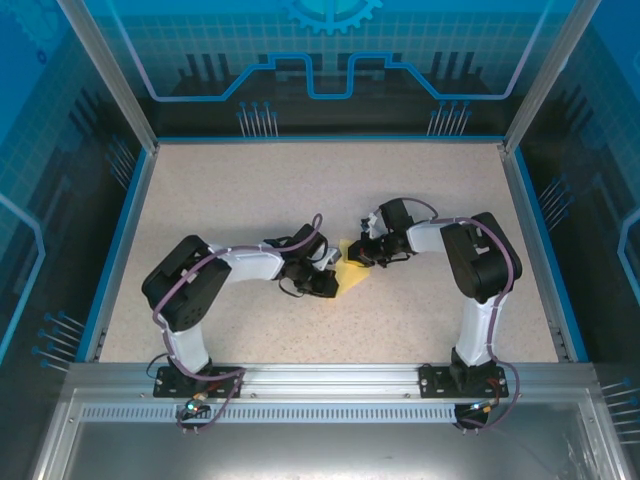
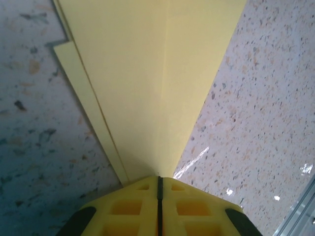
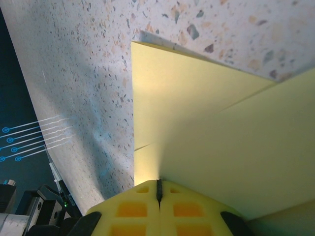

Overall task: Fold a paper plane with a square sheet of paper (pick it up from the middle)
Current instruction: Fourth fold the wing at the center of the table.

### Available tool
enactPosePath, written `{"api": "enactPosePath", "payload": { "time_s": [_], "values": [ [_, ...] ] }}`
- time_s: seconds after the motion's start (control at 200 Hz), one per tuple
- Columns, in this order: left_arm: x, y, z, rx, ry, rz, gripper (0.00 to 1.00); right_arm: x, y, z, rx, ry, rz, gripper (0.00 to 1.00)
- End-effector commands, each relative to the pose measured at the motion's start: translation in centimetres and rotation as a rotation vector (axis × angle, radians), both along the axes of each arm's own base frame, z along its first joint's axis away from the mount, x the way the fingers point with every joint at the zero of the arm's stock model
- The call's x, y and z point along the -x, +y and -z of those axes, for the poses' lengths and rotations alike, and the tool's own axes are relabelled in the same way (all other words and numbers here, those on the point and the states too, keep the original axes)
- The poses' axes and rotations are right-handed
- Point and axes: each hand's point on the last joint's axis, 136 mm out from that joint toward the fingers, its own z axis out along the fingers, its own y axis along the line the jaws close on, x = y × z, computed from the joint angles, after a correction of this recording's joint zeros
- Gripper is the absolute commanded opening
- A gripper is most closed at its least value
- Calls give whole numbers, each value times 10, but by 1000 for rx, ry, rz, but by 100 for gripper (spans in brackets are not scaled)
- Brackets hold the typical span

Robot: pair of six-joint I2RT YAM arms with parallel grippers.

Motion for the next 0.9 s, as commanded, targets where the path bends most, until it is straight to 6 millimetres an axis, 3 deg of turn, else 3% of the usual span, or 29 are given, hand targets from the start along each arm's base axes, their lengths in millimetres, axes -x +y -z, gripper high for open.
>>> {"api": "enactPosePath", "payload": {
  "time_s": [0.0, 0.24, 0.375, 0.64, 0.755, 0.89],
  "values": [
    [48, 28, 16, -95, 178, 31, 9, 54, -52, 84, 294, 246, 55, 0],
    [54, 35, 13, -109, 179, 38, 9, 54, -52, 85, 293, 246, 55, 0],
    [51, 31, -1, -81, 148, 46, 9, 54, -52, 85, 288, 246, 57, 0],
    [-6, -4, -58, 111, -72, -93, 9, 54, -51, 85, 286, 246, 54, 0],
    [-29, -13, -56, 119, -101, -171, 10, 53, -51, 85, 283, 245, 56, 0],
    [-43, -14, -38, 73, -90, -222, 7, 53, -49, 83, 277, 244, 53, 0]
  ]
}}
